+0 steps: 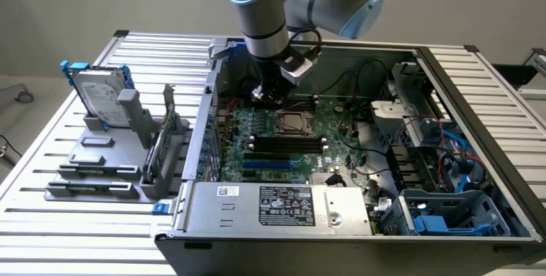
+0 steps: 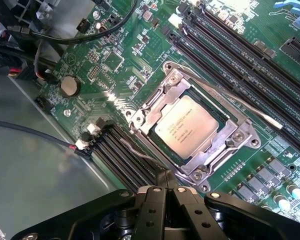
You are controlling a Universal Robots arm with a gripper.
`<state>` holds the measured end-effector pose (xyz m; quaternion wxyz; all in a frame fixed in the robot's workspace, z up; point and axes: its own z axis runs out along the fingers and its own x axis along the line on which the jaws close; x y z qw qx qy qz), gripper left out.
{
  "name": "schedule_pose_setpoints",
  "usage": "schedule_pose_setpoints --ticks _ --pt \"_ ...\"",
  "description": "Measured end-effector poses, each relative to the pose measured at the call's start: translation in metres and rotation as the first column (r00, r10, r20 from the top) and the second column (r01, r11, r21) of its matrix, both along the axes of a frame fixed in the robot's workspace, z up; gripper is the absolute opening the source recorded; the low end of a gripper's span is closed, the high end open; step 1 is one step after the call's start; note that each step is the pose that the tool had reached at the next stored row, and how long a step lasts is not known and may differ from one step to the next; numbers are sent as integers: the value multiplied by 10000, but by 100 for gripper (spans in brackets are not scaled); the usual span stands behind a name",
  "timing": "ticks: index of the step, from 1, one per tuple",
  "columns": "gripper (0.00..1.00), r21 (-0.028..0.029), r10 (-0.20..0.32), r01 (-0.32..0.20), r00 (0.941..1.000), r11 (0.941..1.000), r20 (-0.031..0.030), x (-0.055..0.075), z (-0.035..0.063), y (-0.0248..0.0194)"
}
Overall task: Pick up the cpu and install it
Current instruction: 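Install the first cpu locking lever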
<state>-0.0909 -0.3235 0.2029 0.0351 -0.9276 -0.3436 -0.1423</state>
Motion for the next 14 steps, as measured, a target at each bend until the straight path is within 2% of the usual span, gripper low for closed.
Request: schedule_pose_setpoints --ticks 14 --pt "11 0 -1 1 10000 10000 5 15 -43 -8"
